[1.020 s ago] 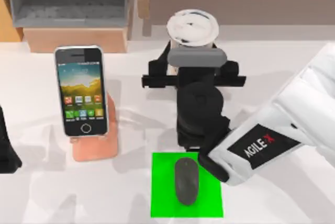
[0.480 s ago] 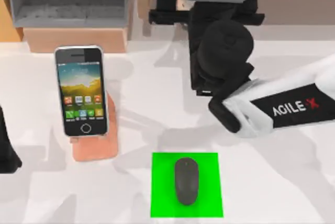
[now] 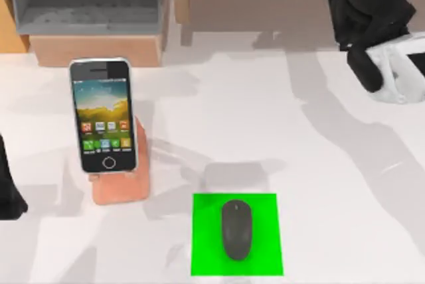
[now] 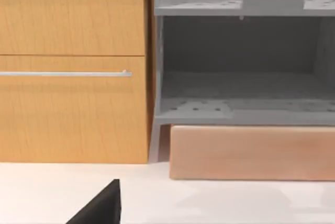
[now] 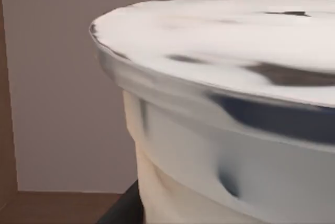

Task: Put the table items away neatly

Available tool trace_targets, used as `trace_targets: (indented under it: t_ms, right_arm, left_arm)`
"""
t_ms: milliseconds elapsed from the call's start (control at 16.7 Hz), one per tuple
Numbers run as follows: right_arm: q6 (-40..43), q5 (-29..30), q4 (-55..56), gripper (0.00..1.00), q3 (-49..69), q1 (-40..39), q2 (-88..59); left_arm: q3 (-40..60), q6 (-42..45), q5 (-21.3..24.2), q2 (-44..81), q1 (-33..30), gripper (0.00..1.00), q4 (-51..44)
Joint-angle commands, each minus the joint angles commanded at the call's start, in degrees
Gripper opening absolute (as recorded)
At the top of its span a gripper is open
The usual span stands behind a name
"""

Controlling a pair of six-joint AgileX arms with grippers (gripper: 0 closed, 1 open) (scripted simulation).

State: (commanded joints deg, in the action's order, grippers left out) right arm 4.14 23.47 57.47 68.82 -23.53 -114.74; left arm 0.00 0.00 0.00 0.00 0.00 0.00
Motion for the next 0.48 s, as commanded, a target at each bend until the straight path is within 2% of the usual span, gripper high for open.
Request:
trace_targets:
  t_ms: [480]
  right_arm:
    - [-3.78, -20.77, -13.26, 0.0, 4.66, 22.63, 1.84]
  left_arm:
    - [0.0, 0.0, 0.0, 0.0, 0.0, 1.0, 0.0]
